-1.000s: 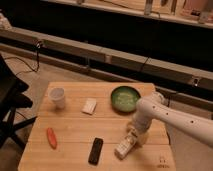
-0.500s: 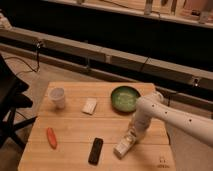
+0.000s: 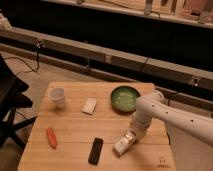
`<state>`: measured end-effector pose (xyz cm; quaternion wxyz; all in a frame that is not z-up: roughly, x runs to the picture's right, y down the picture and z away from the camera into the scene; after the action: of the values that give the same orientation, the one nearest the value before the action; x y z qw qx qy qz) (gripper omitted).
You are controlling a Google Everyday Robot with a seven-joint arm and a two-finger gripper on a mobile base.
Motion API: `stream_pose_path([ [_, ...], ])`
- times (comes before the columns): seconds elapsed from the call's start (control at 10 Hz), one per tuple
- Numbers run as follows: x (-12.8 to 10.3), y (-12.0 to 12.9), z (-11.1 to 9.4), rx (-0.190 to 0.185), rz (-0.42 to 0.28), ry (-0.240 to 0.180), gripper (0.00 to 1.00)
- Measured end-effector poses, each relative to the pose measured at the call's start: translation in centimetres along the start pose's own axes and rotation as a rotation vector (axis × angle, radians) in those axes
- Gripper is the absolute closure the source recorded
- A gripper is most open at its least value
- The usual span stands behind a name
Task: Place the bottle in the ceramic bowl
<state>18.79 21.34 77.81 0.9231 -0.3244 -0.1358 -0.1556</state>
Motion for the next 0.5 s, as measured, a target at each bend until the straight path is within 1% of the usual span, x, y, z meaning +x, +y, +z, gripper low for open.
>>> stream_pose_path([
  [0.2, 1.2, -1.7, -3.3, 0.093, 0.043, -0.014, 1.00],
  [0.3, 1.9, -2.9, -4.7, 0.139, 0.062, -0.018, 1.00],
  [0.4, 2.5, -4.4, -6.3, 0.195, 0.078, -0.021, 1.00],
  [0.5, 2.7, -5.4, -7.5, 0.235, 0.084, -0.020, 1.00],
])
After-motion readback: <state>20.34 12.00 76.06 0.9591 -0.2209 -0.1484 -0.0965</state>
